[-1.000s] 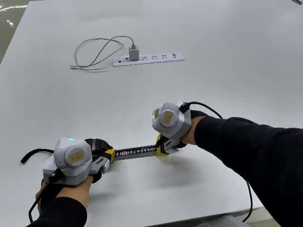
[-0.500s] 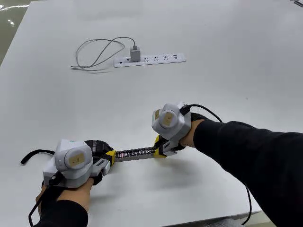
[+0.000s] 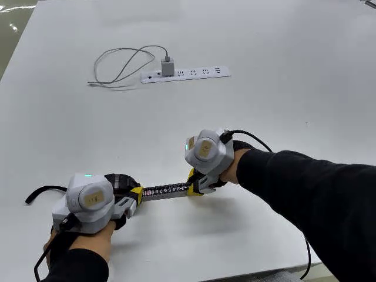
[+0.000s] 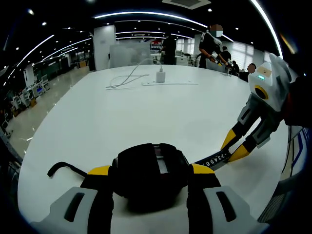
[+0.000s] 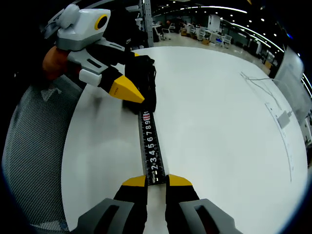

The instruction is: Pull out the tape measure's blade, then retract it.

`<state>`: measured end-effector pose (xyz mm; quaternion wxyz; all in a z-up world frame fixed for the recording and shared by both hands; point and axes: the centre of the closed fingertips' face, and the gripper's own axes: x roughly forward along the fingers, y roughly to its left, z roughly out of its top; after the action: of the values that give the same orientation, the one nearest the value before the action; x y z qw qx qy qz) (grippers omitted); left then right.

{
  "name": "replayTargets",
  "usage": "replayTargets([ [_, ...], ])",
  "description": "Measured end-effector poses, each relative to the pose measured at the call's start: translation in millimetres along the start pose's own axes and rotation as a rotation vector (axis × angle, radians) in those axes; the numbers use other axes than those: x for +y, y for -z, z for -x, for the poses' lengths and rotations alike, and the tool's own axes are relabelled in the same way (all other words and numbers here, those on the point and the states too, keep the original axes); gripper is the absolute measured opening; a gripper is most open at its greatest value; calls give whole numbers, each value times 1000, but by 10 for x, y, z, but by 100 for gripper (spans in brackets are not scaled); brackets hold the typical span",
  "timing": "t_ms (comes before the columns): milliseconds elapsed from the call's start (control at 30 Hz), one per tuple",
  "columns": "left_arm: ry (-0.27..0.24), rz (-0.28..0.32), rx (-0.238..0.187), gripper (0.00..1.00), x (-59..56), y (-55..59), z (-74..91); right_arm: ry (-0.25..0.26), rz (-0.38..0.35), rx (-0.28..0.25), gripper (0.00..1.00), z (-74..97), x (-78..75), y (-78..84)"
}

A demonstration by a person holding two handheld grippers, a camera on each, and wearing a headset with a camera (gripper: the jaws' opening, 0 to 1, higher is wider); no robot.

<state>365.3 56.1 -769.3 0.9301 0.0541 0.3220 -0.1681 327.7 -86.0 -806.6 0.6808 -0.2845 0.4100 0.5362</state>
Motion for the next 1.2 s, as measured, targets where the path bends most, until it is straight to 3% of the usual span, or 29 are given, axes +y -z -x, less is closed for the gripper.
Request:
replayTargets([
  [400, 2, -1, 0, 56, 4, -1, -4, 0, -1, -28, 10, -61, 14, -81],
  [667, 1, 1, -1, 56, 4, -1, -2, 1, -28, -28, 10, -78, 20, -118],
  [1200, 1, 0, -2, 56, 0, -6, 1, 1, -11, -31, 10, -92, 21, -143],
])
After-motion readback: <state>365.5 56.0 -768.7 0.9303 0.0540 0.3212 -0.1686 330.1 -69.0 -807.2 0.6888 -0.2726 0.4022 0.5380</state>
